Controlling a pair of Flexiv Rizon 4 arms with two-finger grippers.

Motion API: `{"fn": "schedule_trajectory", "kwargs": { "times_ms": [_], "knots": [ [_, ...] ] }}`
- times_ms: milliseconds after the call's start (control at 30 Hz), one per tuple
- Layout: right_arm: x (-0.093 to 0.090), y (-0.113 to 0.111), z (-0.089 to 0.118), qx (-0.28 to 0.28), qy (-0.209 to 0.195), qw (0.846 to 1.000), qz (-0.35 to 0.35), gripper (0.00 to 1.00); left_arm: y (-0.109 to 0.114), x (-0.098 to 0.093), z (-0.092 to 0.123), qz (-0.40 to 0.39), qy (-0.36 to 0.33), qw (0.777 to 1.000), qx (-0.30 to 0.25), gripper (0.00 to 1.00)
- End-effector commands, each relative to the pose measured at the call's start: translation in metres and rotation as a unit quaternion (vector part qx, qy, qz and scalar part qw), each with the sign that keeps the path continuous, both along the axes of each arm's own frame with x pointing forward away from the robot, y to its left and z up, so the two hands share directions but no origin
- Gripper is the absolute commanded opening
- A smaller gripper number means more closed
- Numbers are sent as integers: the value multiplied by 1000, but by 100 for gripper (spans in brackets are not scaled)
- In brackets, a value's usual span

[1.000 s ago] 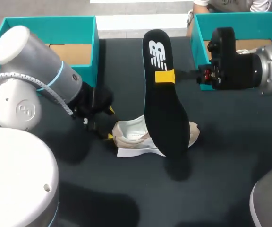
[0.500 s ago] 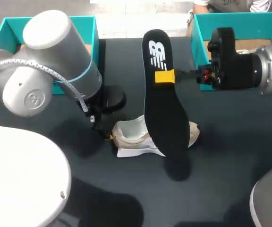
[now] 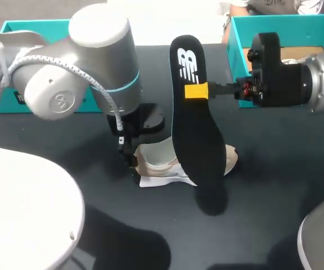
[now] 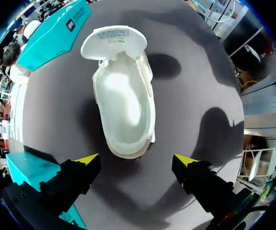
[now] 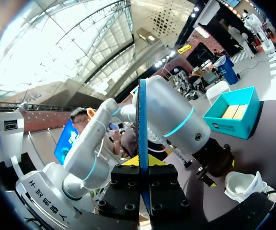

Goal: Take the shoe out of the shoebox, open the shoe tongue, remove and reinsert the insole, then place the shoe into the shoebox

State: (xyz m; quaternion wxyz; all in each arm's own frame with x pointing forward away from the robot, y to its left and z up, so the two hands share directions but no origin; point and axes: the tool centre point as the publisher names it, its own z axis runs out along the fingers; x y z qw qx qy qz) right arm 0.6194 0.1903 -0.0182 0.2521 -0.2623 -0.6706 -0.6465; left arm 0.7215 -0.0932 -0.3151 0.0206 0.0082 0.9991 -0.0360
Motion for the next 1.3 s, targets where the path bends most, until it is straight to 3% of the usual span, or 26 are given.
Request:
{"fn": "schedule_trajectory", "kwargs": {
  "times_ms": [33,333,600,733,1067,1200,1267,1300],
  "knots": [
    [1,3,-1,-1,1,1000,0,0,-9,9,-8,3,7,999,36,100],
    [1,3,-1,-1,1,1000,0,0,-10,13,-6,11,10,999,38,100],
    [1,3,-1,-1,1,1000,0,0,-29,26,14,39,14,999,32,100],
    [1,3,-1,-1,1,1000,0,0,-45,35,14,30,10,999,25,100],
    [1,3,-1,-1,1,1000,0,0,-78,58,-18,26,16,1000,6,100],
    [1,3,-1,-1,1,1000,0,0,-83,58,-34,21,26,999,6,86],
    [1,3,-1,-1,1,1000,0,0,-86,59,-42,19,27,999,5,86],
    [1,3,-1,-1,1,1000,0,0,-87,60,-45,21,29,999,7,79]
  ]
}}
